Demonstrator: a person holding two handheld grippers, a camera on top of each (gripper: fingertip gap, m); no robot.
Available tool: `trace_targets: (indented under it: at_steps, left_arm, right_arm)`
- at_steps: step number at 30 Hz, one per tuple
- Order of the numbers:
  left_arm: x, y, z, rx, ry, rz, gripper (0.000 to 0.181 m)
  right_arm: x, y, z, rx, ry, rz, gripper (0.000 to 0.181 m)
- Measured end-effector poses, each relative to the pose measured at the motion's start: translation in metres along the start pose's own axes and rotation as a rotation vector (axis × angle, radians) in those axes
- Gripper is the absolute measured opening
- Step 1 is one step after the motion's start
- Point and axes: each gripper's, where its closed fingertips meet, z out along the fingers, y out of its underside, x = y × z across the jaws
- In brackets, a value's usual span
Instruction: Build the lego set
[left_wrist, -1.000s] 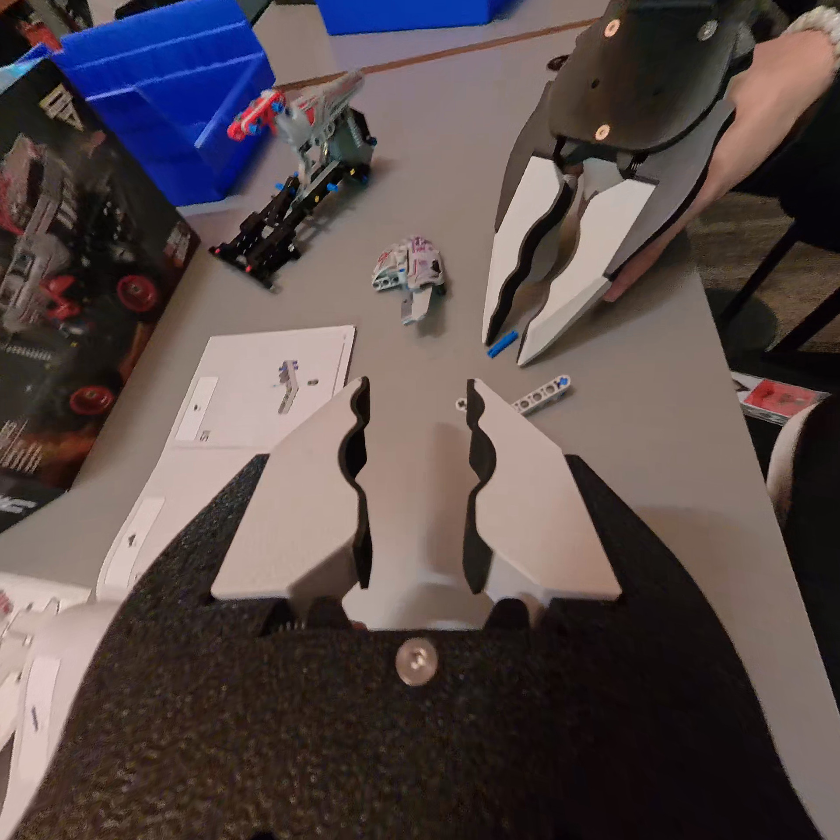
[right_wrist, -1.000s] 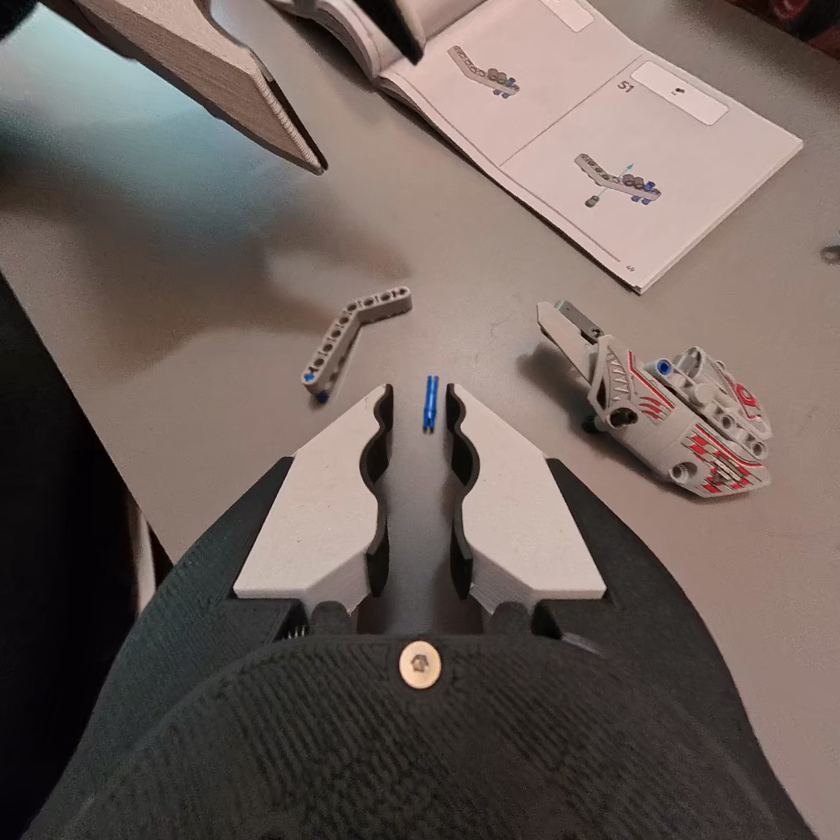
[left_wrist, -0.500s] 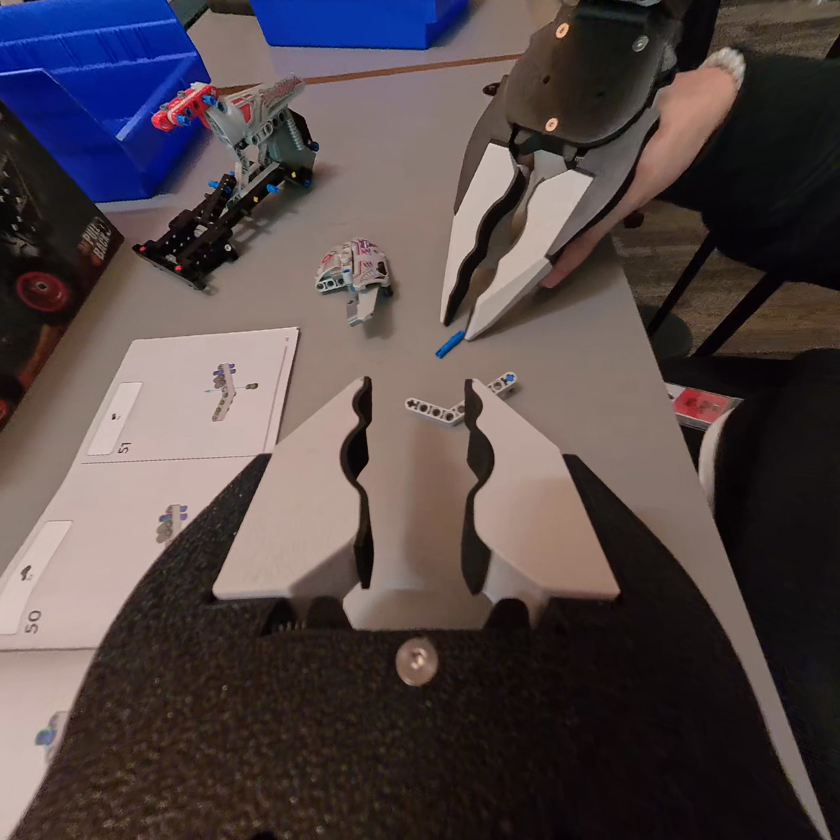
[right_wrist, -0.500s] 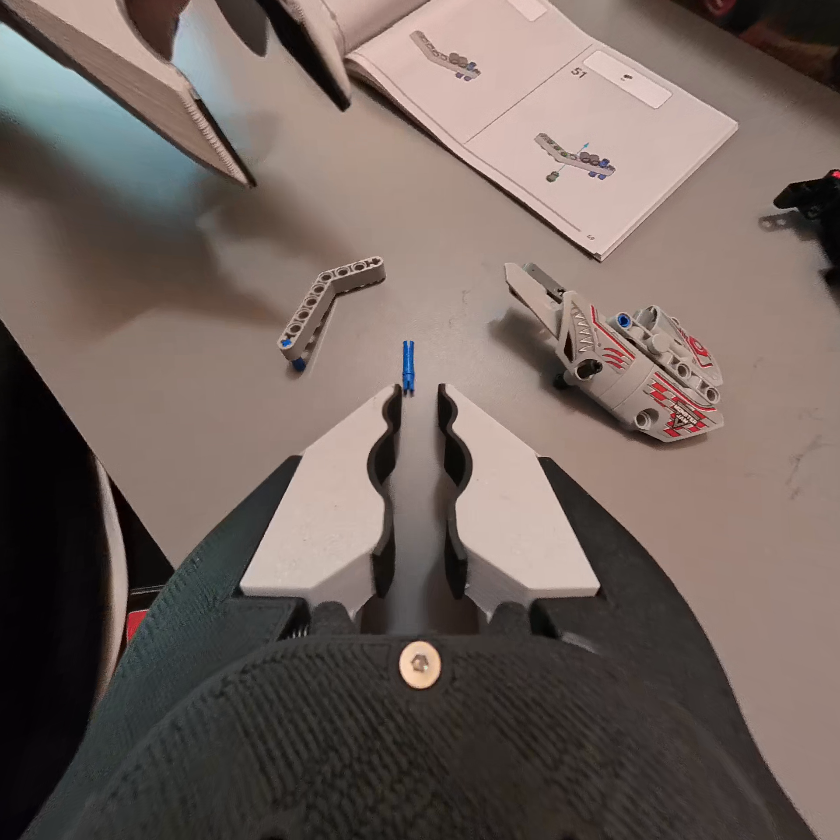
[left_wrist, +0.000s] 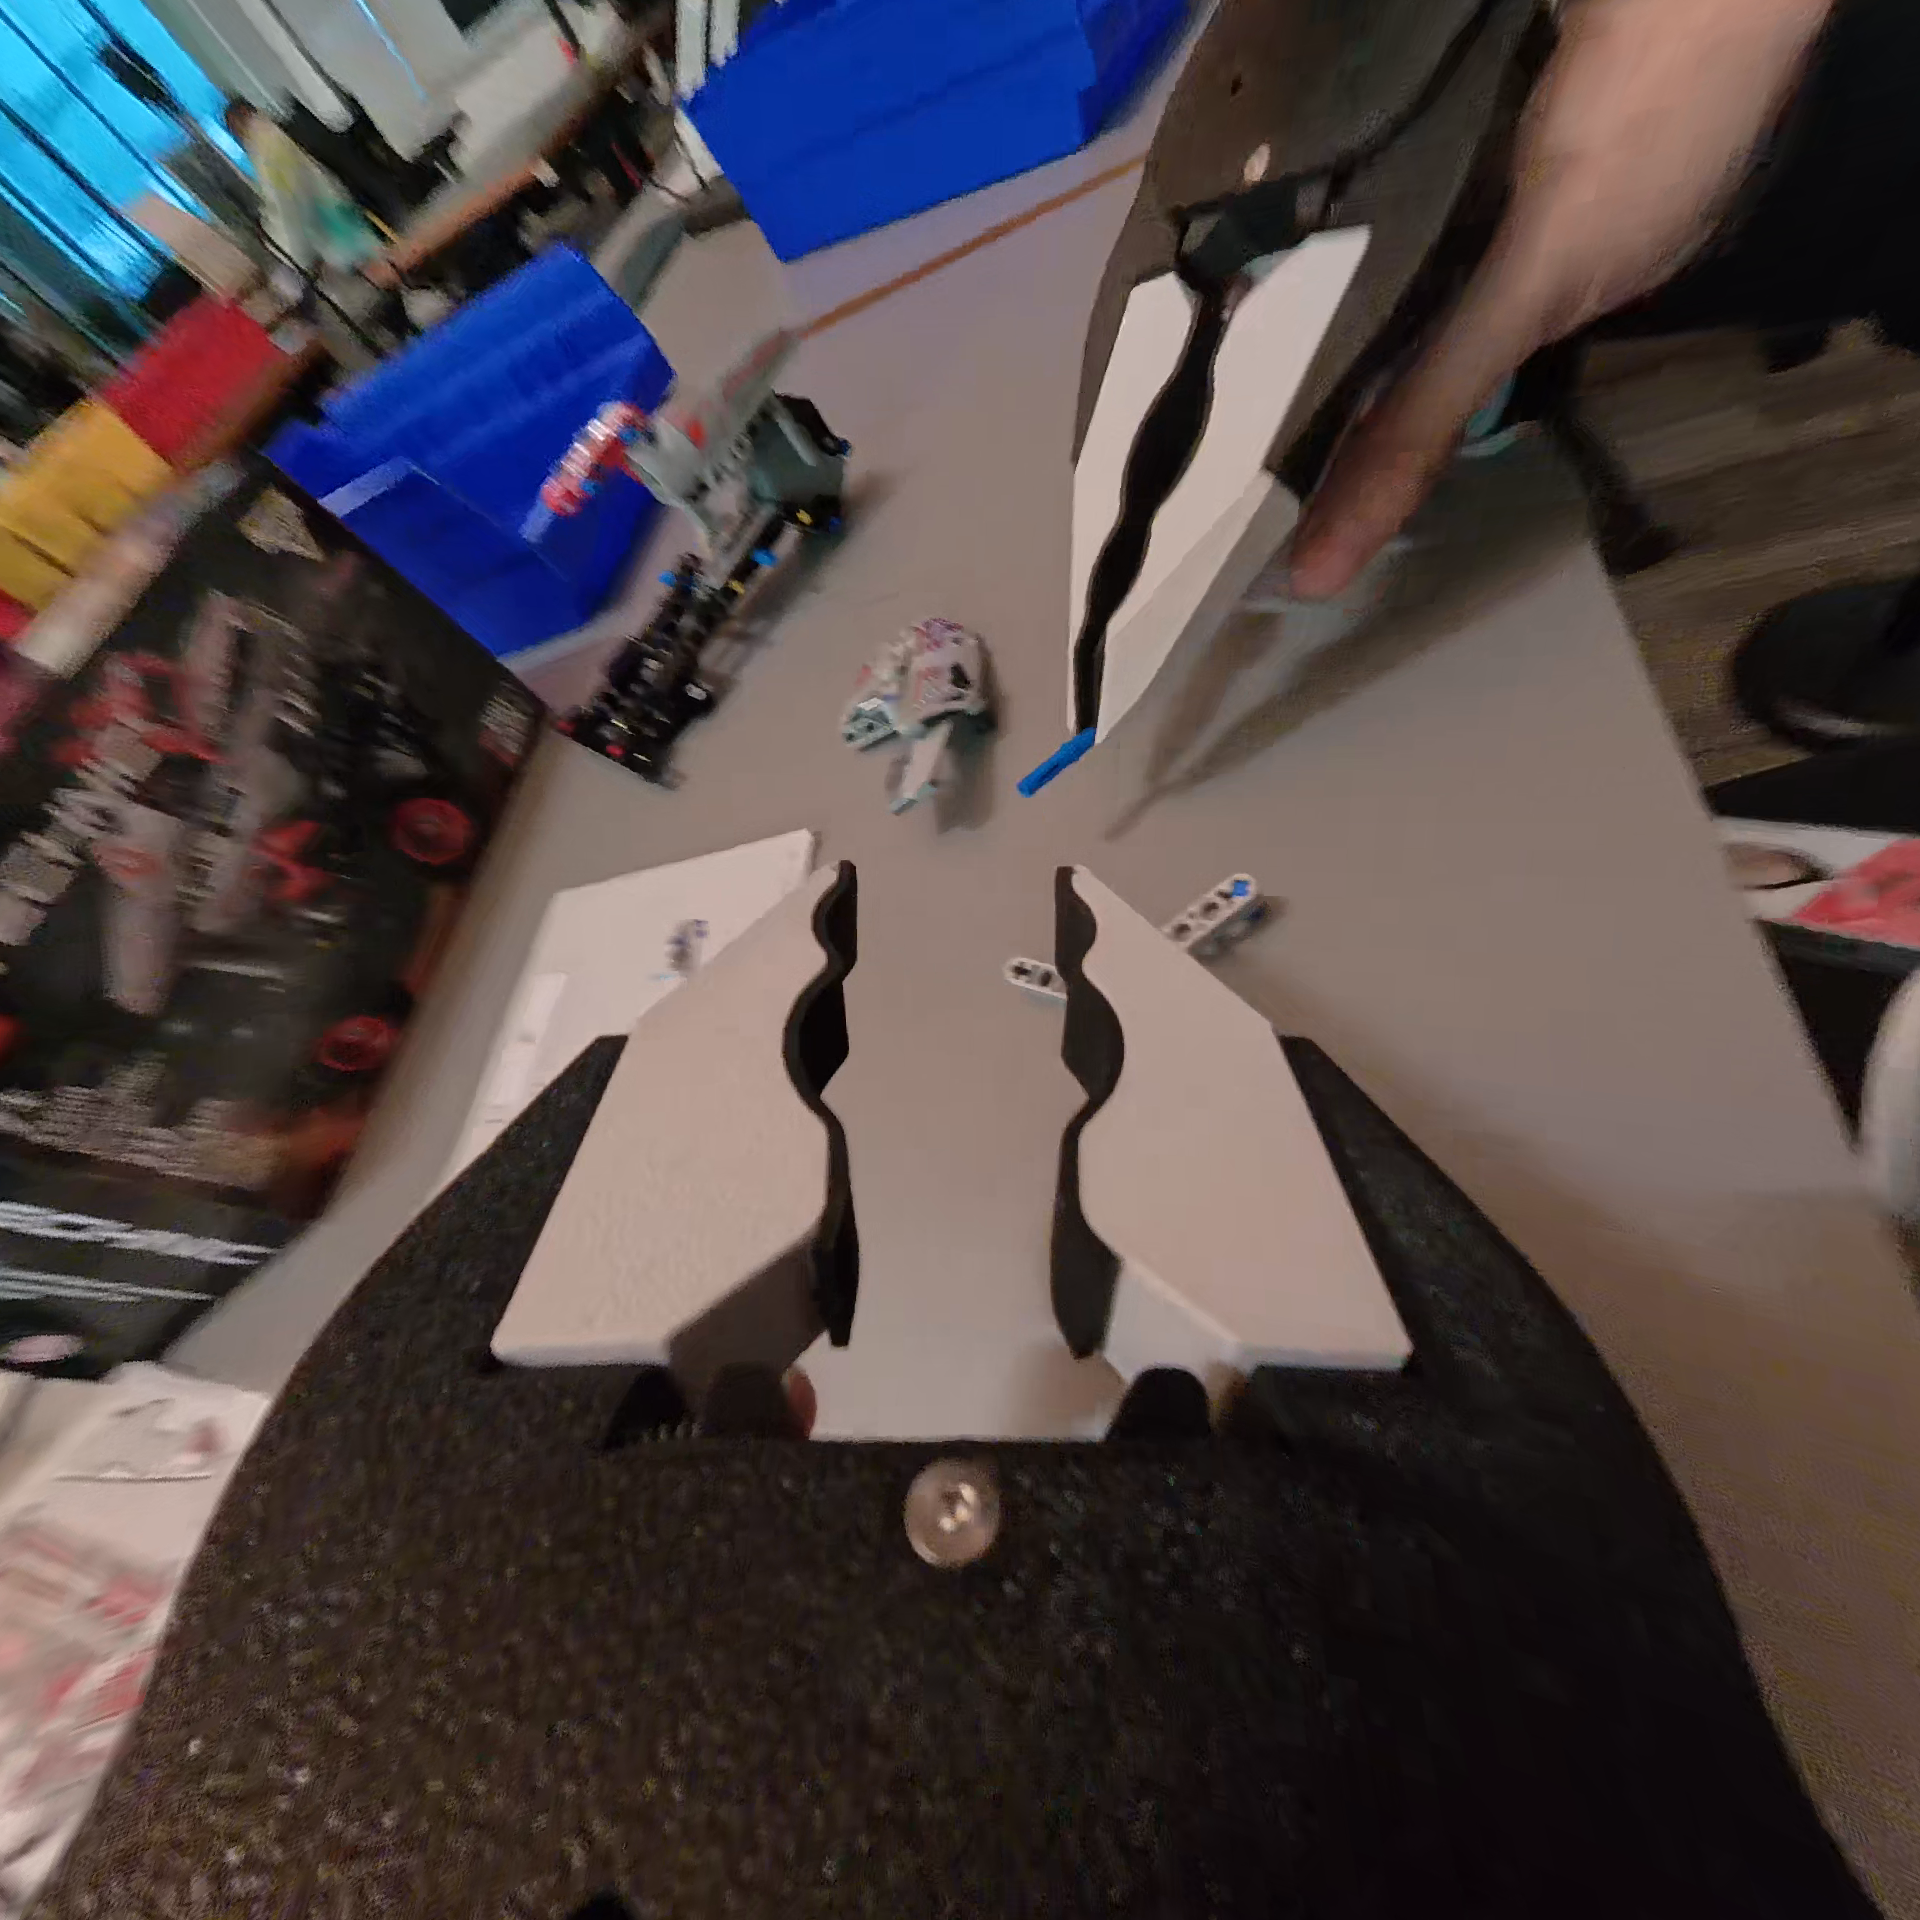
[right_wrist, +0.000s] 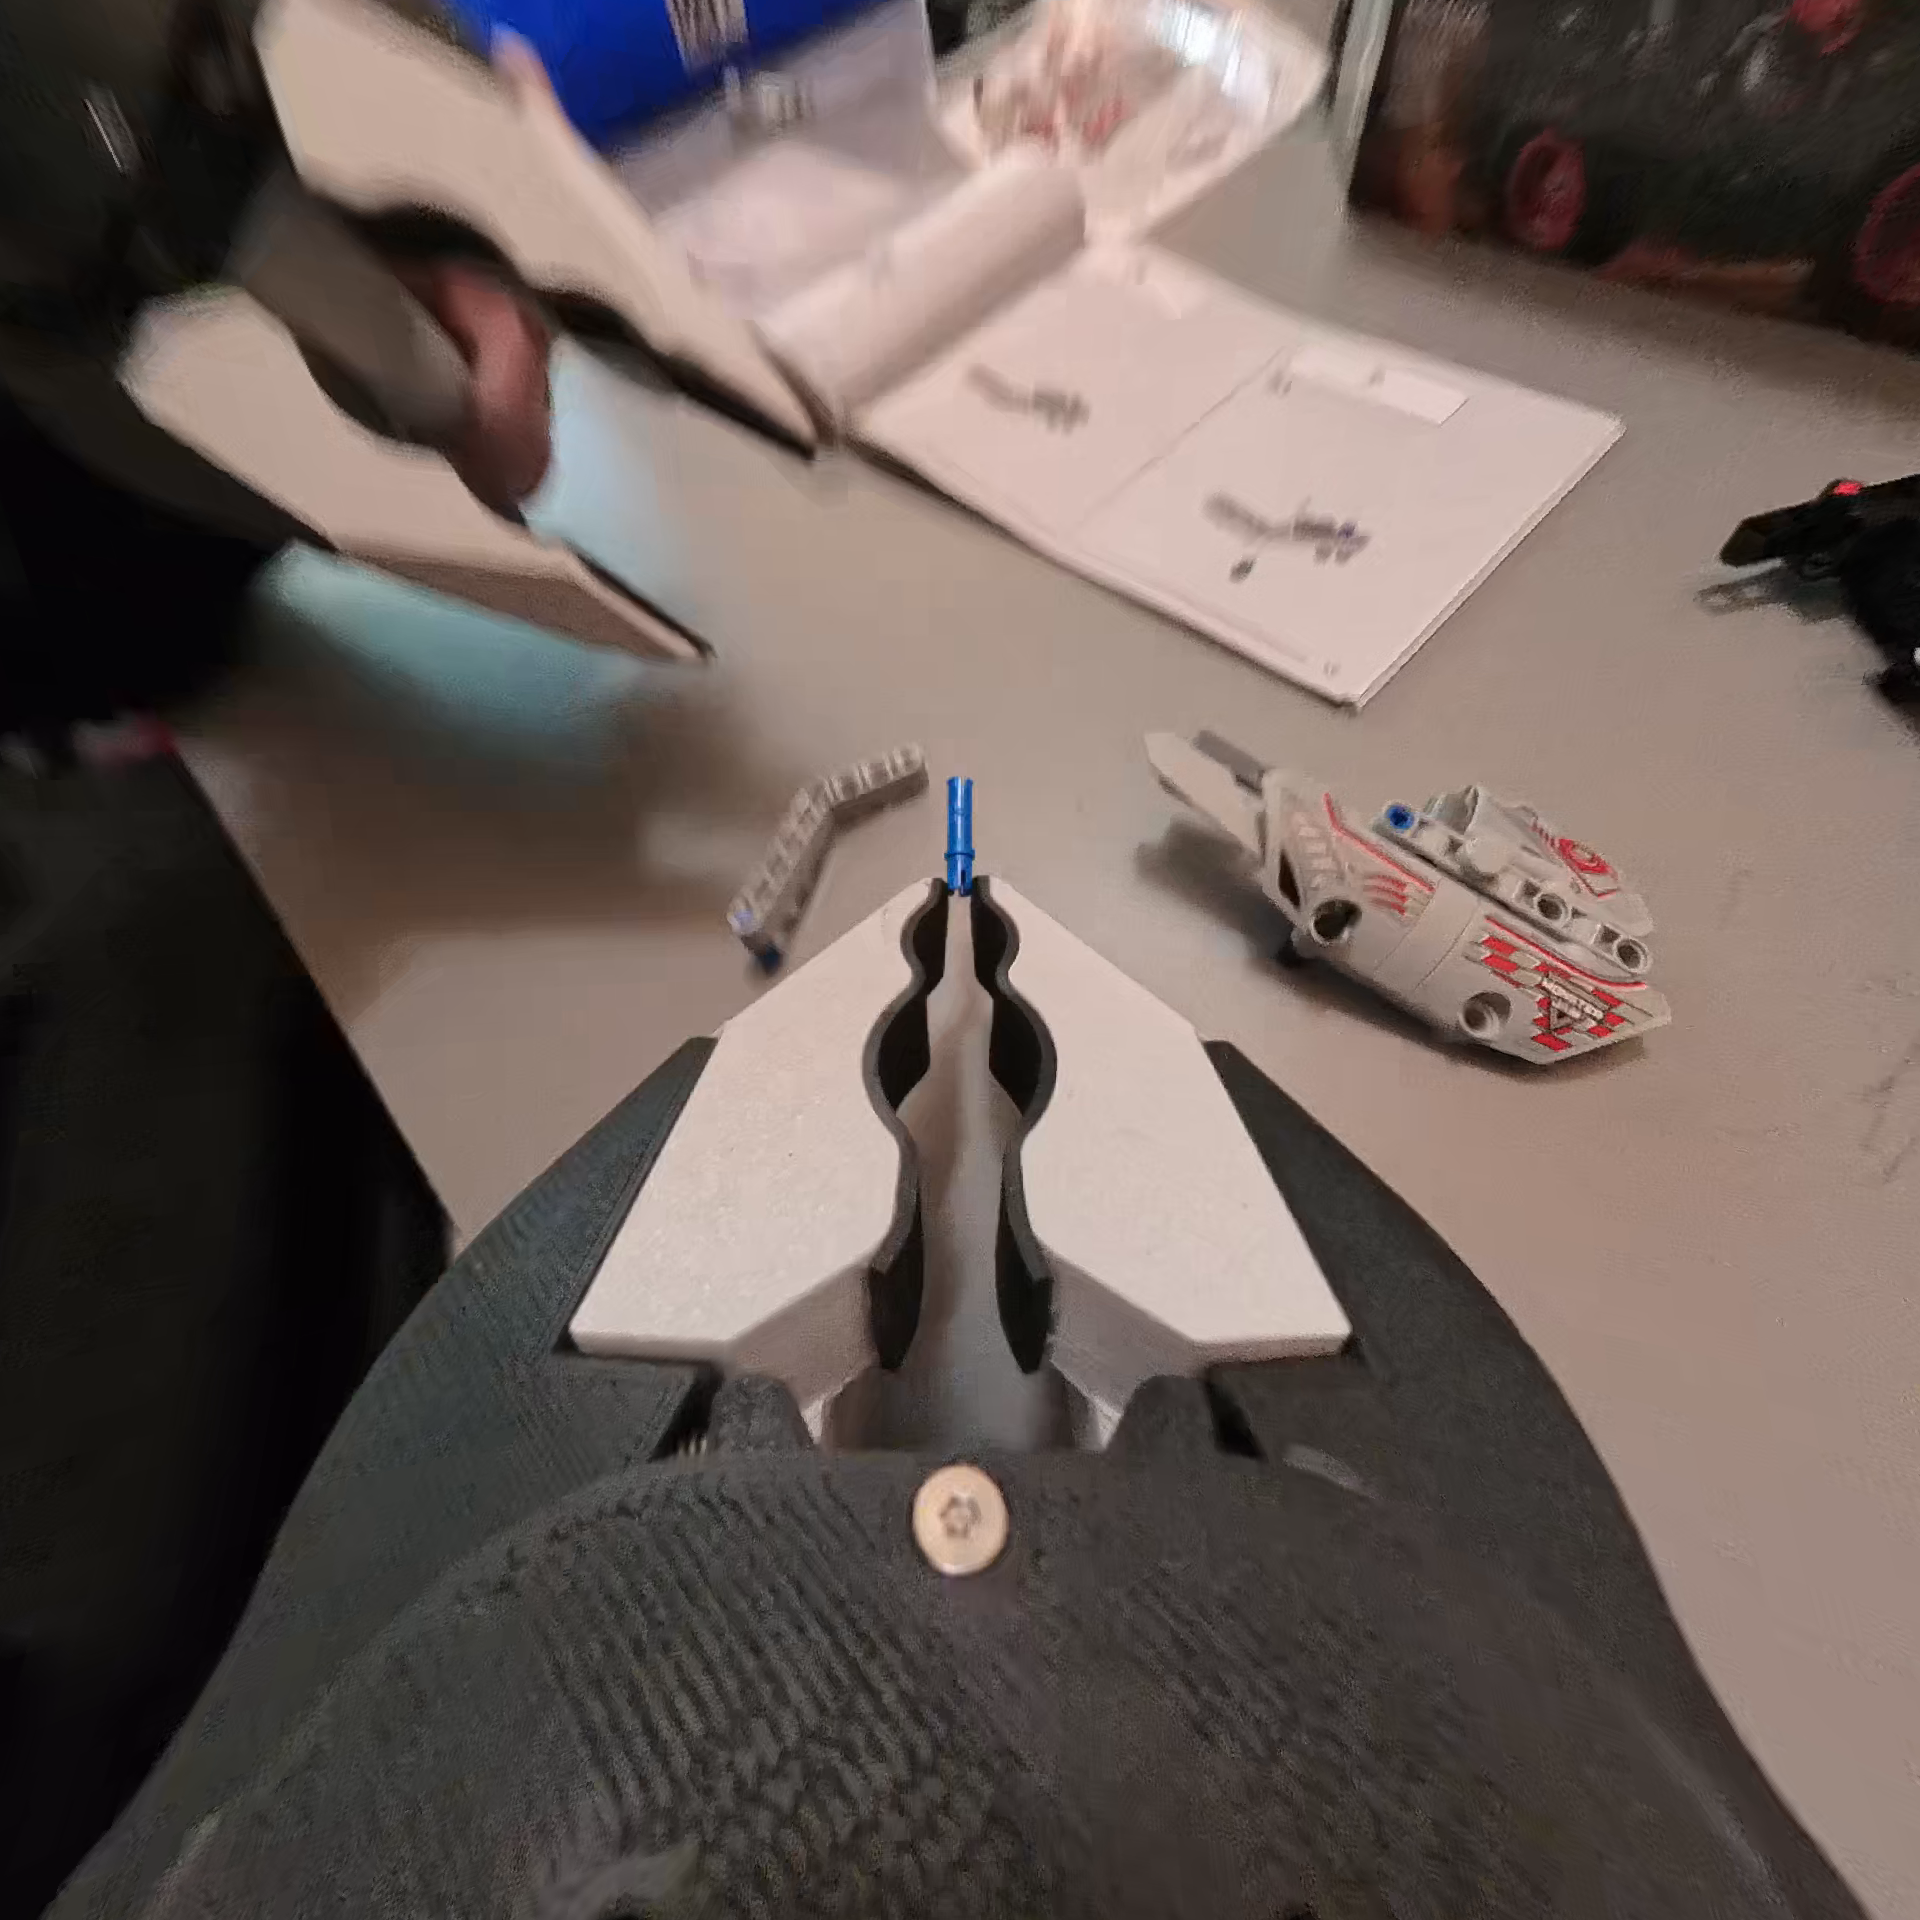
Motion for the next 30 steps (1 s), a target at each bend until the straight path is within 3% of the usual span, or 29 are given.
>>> trace_targets:
  at_steps: [5,8,10,14,17,20,22,24,26,28,30]
  left_arm:
    - [-0.014,-0.027,-0.008,0.082,-0.269,0.364,0.035]
    - [-0.014,-0.035,-0.006,0.033,-0.394,0.686,0.030]
    - [-0.006,-0.038,0.000,0.006,-0.406,0.854,0.027]
    - [-0.004,-0.032,0.009,-0.069,-0.438,1.012,0.020]
    - [-0.007,-0.033,0.008,-0.066,-0.463,0.999,0.003]
    - [-0.009,-0.036,0.003,-0.016,-0.443,0.897,0.002]
    - [-0.014,-0.038,-0.002,0.040,-0.408,0.718,0.002]
    - [-0.016,-0.049,-0.010,0.182,-0.318,0.447,0.003]
    - [-0.009,-0.067,-0.021,0.385,-0.124,0.091,0.003]
    - [-0.012,-0.084,-0.035,0.579,0.055,-0.284,0.003]
    - [-0.023,-0.093,-0.048,0.730,0.160,-0.535,0.003]
  right_arm:
    - [-0.014,-0.046,-0.014,0.289,-0.213,0.372,0.003]
    - [-0.023,-0.055,-0.012,0.350,-0.305,0.497,0.003]
    - [-0.028,-0.055,-0.007,0.346,-0.323,0.520,0.003]
    - [-0.041,-0.061,-0.005,0.349,-0.374,0.525,0.003]
    - [-0.042,-0.058,-0.002,0.318,-0.343,0.491,0.003]
    - [-0.045,-0.064,-0.008,0.342,-0.371,0.450,0.003]
    - [-0.044,-0.069,-0.017,0.380,-0.368,0.372,0.006]
    - [-0.040,-0.071,-0.024,0.403,-0.332,0.292,0.012]
    - [-0.040,-0.078,-0.025,0.444,-0.267,0.186,0.017]
    - [-0.052,-0.092,-0.025,0.522,-0.234,0.081,0.019]
    - [-0.068,-0.100,-0.024,0.553,-0.263,0.028,0.019]
